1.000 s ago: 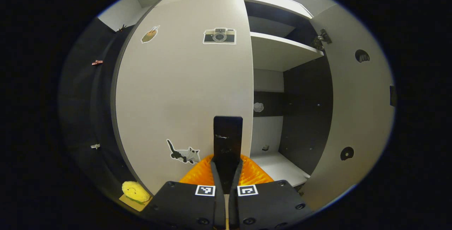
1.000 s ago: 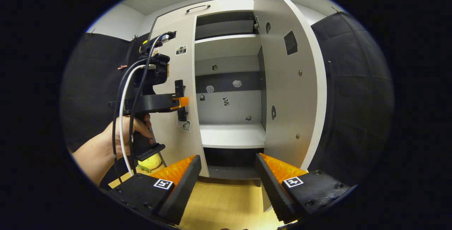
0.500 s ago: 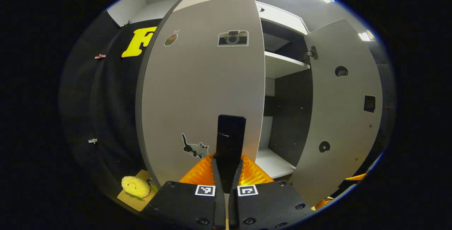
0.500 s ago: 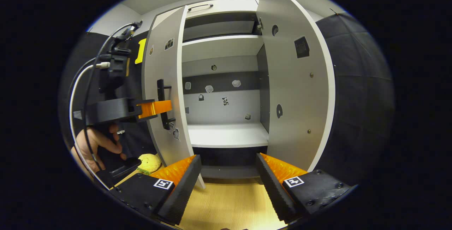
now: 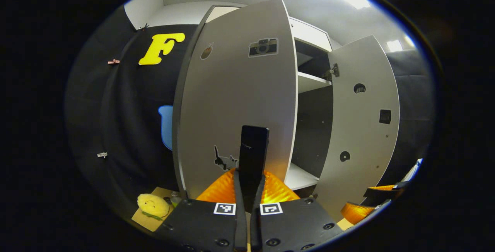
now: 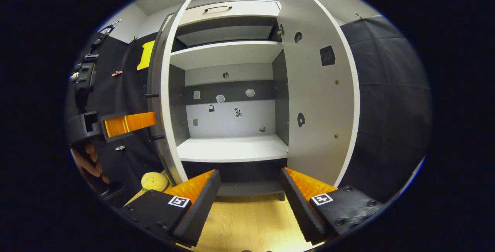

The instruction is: Open the right door of the double-door shoe cabinet with the right hand, and open the left door with the left hand.

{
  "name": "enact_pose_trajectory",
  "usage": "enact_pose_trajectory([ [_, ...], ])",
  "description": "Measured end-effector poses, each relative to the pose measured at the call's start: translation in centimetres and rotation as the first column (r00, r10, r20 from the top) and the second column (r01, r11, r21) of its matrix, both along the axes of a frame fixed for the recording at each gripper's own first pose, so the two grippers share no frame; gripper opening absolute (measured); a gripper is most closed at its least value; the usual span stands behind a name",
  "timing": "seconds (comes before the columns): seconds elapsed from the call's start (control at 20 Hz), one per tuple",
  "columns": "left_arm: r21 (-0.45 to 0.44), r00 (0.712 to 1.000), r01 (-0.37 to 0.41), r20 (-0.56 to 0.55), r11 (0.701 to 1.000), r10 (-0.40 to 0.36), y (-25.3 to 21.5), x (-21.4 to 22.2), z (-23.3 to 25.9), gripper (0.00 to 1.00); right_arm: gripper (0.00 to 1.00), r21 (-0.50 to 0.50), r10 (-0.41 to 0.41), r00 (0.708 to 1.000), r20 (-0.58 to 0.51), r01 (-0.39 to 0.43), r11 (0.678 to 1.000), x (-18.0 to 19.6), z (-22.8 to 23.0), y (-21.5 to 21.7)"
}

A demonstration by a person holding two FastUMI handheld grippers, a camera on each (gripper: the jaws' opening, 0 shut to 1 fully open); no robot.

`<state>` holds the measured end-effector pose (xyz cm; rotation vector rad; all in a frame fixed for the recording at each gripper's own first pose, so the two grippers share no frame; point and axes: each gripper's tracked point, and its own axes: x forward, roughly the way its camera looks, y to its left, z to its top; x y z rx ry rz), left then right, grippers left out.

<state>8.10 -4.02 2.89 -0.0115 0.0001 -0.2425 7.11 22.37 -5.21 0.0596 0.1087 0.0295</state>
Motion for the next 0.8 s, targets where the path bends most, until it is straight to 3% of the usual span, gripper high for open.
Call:
enact_pose_trajectory([
  [0.35, 0.033, 0.999, -0.034, 0.013, 0.999, 0.034, 3.7, -2.1, 0.2, 0.08, 0.98, -0.002, -0.046, 0.999, -0.013, 0.046, 0.999, 0.3, -0.5, -1.0],
  [0.8, 0.045, 0.991, -0.133, 0.02, 0.99, 0.133, 10.4, -3.7, 0.8, 0.07, 0.98, -0.021, -0.056, 0.998, -0.02, 0.056, 0.998, -0.1, -0.5, -1.6],
])
